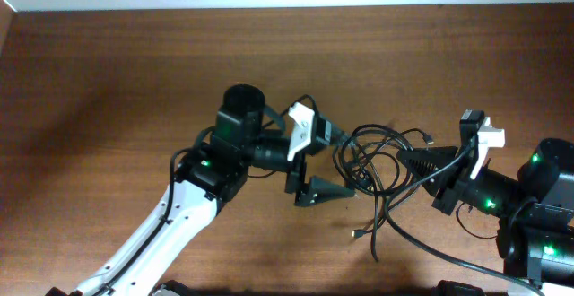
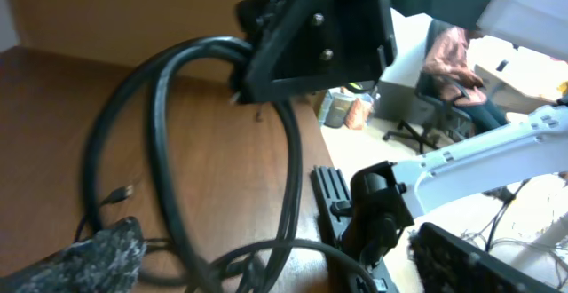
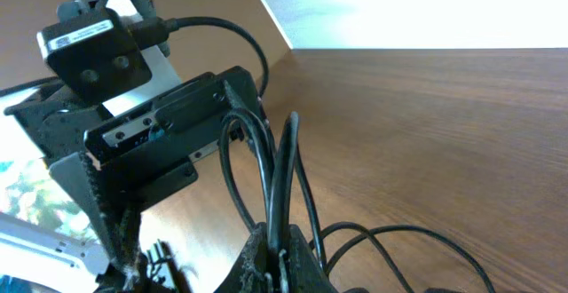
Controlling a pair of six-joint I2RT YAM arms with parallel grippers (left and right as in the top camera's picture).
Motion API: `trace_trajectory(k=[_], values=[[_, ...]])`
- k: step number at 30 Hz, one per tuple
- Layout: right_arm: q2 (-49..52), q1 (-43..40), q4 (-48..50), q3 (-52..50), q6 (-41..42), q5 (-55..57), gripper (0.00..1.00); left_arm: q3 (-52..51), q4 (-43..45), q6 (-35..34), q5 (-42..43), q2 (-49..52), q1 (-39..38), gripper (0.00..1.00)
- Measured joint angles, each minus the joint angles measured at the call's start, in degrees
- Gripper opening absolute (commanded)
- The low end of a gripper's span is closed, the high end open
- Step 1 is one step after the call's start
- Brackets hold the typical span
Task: Untangle cables
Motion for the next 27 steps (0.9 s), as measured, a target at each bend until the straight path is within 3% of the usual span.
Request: trace_trajectory(k=[4,10,17,27], values=[[0.02,-0.02,7.06,-0.09,3.34,3.48,0.04,0.0,0.09,-2.34,-0.46,0.0,3.17,0.99],[0.07,0.0,24.55,-0.15,12.04,19.76,0.04,0.0,0.11,-4.63,0.07,0.0,4.85,0.99],[2.32,0.0,32.09,-0.15,18.71,30.75,0.04,0.0,-0.63,-5.09,-1.18,0.0,1.38,0.99],[5.16,0.0,34.64,-0.15,27.19,30.56,0.04,0.02,-7.04,-0.72,-20.46,3.06,-6.8,0.99]])
